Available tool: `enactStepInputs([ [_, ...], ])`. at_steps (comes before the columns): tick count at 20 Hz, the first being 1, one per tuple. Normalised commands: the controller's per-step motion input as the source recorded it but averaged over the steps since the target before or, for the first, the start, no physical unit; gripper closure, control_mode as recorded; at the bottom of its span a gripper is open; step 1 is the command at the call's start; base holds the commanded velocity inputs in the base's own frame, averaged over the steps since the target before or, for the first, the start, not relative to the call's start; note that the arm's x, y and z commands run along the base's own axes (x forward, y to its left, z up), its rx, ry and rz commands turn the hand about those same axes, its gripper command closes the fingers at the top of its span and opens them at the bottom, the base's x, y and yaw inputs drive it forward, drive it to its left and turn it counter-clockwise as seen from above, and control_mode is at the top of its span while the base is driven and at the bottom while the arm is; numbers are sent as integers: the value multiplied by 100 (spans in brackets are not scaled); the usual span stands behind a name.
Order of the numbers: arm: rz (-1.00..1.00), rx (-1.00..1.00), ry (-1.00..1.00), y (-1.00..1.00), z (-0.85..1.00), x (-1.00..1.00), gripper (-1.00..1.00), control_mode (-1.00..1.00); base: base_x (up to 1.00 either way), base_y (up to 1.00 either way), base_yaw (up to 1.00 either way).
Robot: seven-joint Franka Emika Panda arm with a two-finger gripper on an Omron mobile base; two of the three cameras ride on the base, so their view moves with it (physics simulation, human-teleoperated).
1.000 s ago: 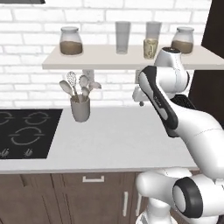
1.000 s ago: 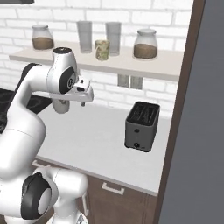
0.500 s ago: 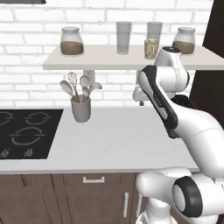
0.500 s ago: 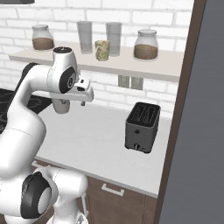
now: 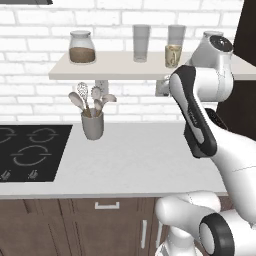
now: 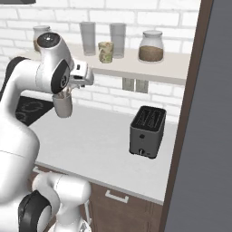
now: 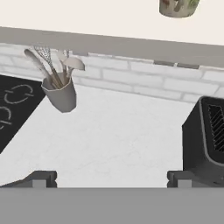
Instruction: Gather all objects into one cabinet and sort the glasses and bowls to opposite sides.
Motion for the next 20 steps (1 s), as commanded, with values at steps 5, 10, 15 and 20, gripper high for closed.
enactStepInputs([
  [5,-6,0,-23,-4,92,36,-100,-100,0,0,0],
  [10,-8,1,-1,-12,60,56,-100,-100,0,0,0],
  [15,-8,0,-7,-32,6,40,-100,-100,0,0,0],
  [20,-9,0,-2,-14,-1,26,-100,-100,0,0,0],
])
